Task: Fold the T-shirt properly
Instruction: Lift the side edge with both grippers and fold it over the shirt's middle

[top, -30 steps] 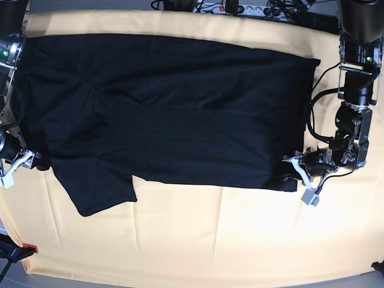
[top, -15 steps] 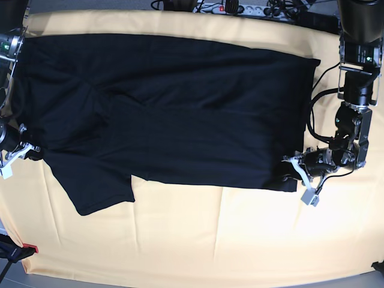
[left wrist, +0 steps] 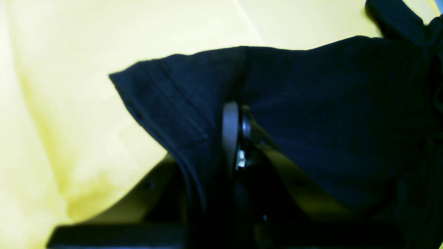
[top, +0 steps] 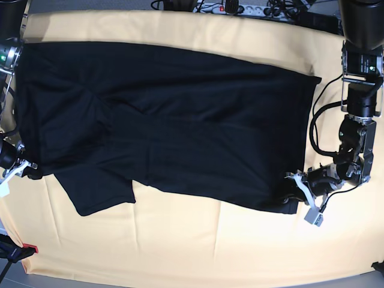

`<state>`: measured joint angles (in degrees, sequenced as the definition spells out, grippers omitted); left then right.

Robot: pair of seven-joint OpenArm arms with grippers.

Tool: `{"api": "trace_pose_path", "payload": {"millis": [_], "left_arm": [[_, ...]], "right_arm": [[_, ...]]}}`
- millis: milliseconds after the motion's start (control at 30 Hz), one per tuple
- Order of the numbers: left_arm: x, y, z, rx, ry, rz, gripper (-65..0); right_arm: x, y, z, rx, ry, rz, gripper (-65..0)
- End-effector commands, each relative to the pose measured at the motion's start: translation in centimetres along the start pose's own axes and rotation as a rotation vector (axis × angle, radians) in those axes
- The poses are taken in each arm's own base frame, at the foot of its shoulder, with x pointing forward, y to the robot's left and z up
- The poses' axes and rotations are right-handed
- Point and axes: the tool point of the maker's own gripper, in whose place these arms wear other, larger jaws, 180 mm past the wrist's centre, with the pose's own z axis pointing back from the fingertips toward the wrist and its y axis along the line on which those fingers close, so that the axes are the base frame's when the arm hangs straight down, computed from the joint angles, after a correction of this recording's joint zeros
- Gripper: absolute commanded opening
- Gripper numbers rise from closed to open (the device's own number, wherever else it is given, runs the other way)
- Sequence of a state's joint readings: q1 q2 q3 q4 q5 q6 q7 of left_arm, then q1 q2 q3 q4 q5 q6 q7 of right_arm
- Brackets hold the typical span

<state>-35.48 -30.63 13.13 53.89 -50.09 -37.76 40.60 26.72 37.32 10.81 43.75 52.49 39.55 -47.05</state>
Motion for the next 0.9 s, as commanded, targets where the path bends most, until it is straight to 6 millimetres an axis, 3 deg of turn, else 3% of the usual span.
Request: {"api": "trace_pose_path", "payload": {"millis": [0, 200, 500, 700, 867], "left_arm": [[3.3, 0.4, 1.0, 0.009, -0.075, -0.034, -65.0], [2.5, 0.1, 1.3, -0.013, -0.038, -0.053, -65.0], [2.0, -0.3, 3.5, -0.088, -0.002, 0.051, -65.0], [1.9, 0.3, 5.7, -0.096, 0.010, 0.087, -65.0], [1.1, -1.2, 6.4, -0.190, 0.065, 0.135, -65.0]], "right_arm": [[3.5, 0.0, 1.3, 0.001, -0.088, 0.028, -65.0], [3.7, 1.1, 1.8, 0.007, -0.068, 0.103, -65.0], [1.1, 3.4, 4.4, -0.008, -0.007, 0.336, -65.0], [1.7, 2.6, 6.2, -0.047, 0.007, 0.396, -65.0], [1.2, 2.2, 6.4, -0.059, 0.046, 0.398, -65.0]]}}
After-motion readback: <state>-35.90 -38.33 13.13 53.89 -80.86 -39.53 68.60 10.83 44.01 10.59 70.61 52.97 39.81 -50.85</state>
